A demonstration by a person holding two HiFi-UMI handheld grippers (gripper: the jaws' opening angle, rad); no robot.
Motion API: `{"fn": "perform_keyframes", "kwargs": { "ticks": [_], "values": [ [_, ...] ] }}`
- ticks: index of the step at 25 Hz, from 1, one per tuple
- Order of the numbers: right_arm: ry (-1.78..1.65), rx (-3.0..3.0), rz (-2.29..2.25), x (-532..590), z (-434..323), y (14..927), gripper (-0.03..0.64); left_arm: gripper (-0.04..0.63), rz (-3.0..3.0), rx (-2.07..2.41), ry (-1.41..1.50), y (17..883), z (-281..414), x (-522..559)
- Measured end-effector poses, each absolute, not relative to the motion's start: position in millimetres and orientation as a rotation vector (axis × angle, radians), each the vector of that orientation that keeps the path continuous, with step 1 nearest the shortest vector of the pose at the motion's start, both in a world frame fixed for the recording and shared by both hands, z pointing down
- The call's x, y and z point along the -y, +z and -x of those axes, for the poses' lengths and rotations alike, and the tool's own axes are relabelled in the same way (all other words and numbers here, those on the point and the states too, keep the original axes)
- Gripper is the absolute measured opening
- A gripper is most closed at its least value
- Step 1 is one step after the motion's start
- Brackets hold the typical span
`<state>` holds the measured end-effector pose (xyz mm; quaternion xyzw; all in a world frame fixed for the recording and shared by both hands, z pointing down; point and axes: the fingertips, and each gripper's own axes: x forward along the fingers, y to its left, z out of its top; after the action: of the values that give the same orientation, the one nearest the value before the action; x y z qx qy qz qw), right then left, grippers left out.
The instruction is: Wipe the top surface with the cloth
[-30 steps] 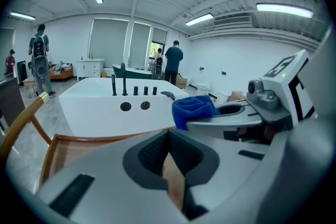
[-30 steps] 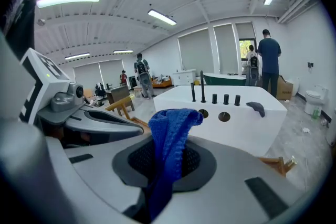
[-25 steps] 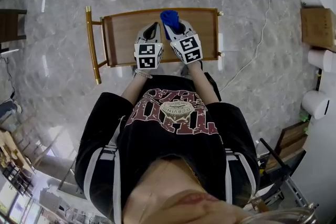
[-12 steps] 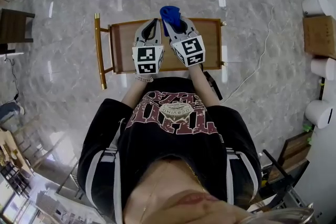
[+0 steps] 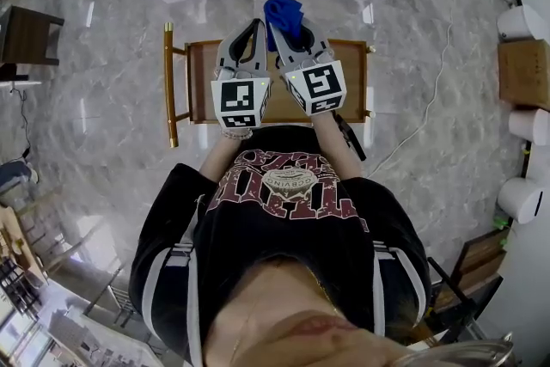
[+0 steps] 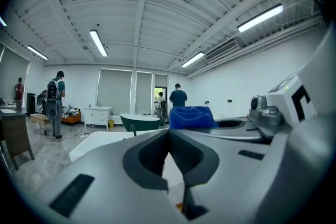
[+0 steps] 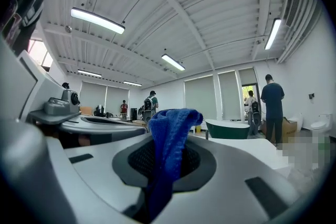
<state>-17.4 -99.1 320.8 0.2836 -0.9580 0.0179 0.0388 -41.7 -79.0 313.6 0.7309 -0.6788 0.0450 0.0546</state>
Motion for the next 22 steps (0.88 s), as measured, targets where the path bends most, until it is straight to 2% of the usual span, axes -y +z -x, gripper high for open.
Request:
{"fn": "perform_keyframes", "kwargs": {
  "ticks": [11, 22],
  "values": [
    [-0.103, 3.002, -0.843, 93, 32, 264, 0.055, 0.048, -2.265, 2.139, 0.054, 265, 53, 77],
    [-0.145, 3.015, -0.847, 95, 29, 249, 0.055, 0.048, -2.309, 2.141, 0.026, 249, 48, 81]
  ]
}}
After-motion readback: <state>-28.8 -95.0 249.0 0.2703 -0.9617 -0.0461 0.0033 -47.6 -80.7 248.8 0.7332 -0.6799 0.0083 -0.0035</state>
